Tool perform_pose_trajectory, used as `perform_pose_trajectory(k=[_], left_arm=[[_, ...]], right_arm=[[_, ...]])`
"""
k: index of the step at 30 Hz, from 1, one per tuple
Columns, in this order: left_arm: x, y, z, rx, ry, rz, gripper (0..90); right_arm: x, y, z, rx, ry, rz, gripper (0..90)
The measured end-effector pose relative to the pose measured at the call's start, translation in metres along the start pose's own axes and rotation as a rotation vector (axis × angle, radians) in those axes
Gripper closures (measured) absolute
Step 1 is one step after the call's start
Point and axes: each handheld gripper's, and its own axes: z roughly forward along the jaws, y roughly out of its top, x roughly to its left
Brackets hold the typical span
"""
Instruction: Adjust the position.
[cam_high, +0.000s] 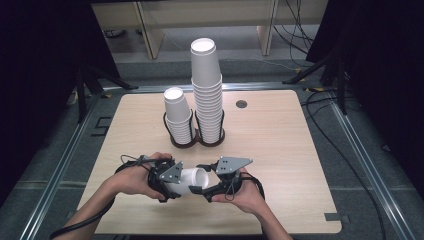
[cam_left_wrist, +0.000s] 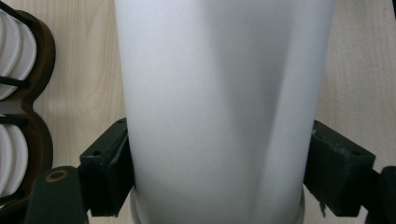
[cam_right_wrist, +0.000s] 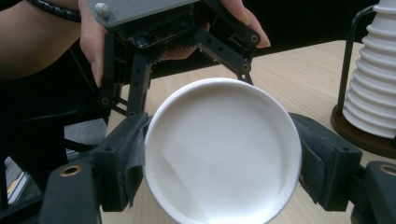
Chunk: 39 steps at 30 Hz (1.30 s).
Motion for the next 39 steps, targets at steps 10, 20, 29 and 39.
perform_pose_trajectory(k=[10, 20, 29, 39], left_arm=[[-0.0004, 0.0014, -0.0001, -0.02, 0.006, -0.012, 19.3], [-0.0003, 0.0023, -0.0003, -0.023, 0.003, -0.007, 19.2], [0.0007, 0.0029, -0.001, -0.028, 0.001, -0.005, 18.7], [0.0007, 0.003, -0.0015, -0.032, 0.0, -0.007, 18.3]], right_arm=[[-0.0004, 0.0004, 0.0011, -0.008, -0.011, -0.001, 25.4], [-0.0008, -0.0011, -0.001, 0.004, 0.007, 0.0, 25.9], [-0.0011, -0.0003, -0.0028, -0.002, 0.001, -0.006, 26.6], [-0.0001, -0.0001, -0.0032, -0.009, 0.015, 0.001, 27.3]])
